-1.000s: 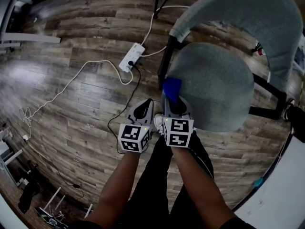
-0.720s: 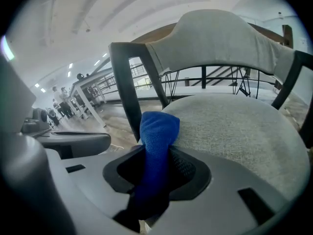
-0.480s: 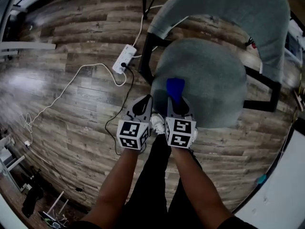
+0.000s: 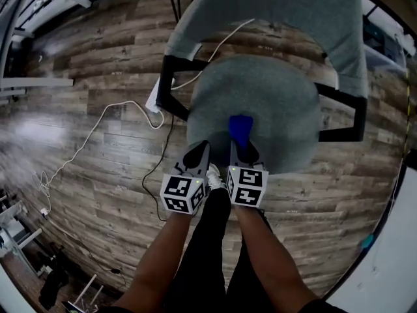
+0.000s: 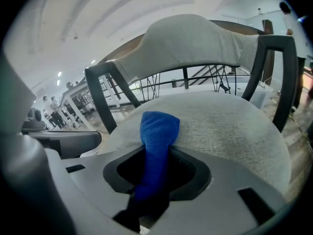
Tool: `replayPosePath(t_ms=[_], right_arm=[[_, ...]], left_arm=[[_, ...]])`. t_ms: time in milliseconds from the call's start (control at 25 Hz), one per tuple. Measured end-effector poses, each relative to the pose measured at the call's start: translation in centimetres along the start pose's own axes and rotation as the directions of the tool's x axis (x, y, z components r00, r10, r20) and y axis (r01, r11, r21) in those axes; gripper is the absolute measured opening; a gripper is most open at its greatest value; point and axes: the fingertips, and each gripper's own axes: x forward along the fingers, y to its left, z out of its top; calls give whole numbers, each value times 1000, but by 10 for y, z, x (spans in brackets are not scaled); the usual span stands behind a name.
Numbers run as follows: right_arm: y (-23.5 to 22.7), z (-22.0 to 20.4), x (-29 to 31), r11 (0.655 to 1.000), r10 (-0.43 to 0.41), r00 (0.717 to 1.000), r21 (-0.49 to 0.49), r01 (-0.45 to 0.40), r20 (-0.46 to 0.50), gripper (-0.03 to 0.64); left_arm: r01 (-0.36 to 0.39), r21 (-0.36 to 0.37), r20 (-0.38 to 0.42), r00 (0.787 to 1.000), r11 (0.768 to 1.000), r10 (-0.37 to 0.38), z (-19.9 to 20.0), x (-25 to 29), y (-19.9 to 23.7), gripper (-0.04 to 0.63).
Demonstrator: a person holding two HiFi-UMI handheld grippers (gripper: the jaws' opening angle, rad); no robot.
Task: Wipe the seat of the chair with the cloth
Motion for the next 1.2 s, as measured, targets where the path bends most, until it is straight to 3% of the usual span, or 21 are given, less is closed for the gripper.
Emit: replayPosePath(t_ms=[240, 440, 640, 1200], right_arm=[[-25, -3, -12, 1000, 10, 1000, 18, -10, 2, 130], [-53, -6, -22, 1000, -16, 1000, -15, 16, 6, 130], [-79, -9, -35, 999, -37, 999, -25, 37, 9, 130], [-149, -15, -62, 996, -89, 995, -7, 89, 37, 130]], left_arm=[[21, 42, -14, 1000, 999, -20, 0, 15, -32, 2], [-19, 3, -4, 1000, 1000, 19, 1, 22, -38, 2], [-23, 21, -8, 1000, 1000, 23, -1, 28, -50, 2], [26, 41, -35, 999, 999, -24, -18, 54, -111, 2]])
